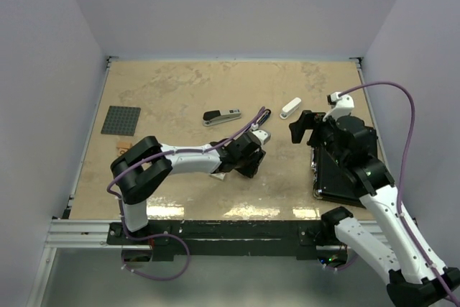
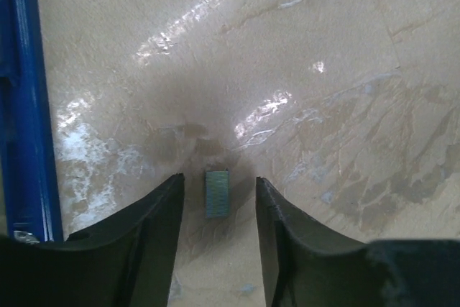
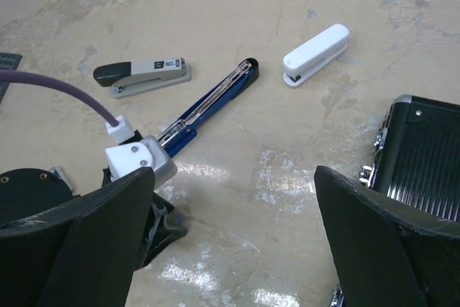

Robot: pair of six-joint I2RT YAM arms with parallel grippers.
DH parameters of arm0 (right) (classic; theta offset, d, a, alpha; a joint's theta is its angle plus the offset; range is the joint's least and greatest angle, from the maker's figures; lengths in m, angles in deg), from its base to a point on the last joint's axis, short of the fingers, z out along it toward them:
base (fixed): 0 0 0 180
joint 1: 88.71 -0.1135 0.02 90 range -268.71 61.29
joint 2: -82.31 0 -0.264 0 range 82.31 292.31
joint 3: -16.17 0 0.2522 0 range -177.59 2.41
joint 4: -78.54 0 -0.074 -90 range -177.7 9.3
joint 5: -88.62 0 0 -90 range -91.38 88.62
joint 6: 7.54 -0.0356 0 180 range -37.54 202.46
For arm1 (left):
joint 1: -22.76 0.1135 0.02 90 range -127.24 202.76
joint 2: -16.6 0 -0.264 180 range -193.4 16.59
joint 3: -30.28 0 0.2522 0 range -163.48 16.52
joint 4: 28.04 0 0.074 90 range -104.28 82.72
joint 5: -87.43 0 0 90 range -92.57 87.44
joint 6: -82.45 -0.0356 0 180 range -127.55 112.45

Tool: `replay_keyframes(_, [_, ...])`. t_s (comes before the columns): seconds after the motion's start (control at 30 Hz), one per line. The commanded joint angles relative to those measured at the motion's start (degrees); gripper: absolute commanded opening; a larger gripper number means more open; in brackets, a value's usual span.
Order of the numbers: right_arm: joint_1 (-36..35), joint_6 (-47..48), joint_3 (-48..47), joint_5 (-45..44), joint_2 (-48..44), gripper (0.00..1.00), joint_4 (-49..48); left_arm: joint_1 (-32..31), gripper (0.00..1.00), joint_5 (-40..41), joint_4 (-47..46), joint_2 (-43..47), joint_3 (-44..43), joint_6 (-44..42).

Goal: Load the staples into the stapler

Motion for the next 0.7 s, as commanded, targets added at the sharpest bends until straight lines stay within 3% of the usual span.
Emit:
replay_keyframes(0.0, [-3.72,-2.66,-3.57,-10.72,-2.4,0.99,0.22,0.23,0.57,4.4,6.79,1.93,-2.55,2.05])
replay_keyframes(0.1, [-5.39,-0.5,-4.36,-14.09,-5.03,0.98,0.04,0.06,0.68,6.68,11.18,2.55,-4.57,2.58])
replay_keyframes(0.2, [-7.15,1.8,-5.24,-18.82,-7.49,0.99,1.26,-0.38,0.7,9.32,16.1,1.77,-8.6,2.49])
replay_keyframes(0.43, [-7.68,5.48,-7.52,-31.06,-9.69,0.99,2.24,-1.35,0.63,10.47,22.9,-2.72,-16.0,0.12])
replay_keyframes(0.67, [-7.68,12.6,0.46,-43.0,-15.92,0.99,-7.41,-1.88,0.54,7.48,26.59,-8.17,-21.63,-1.46])
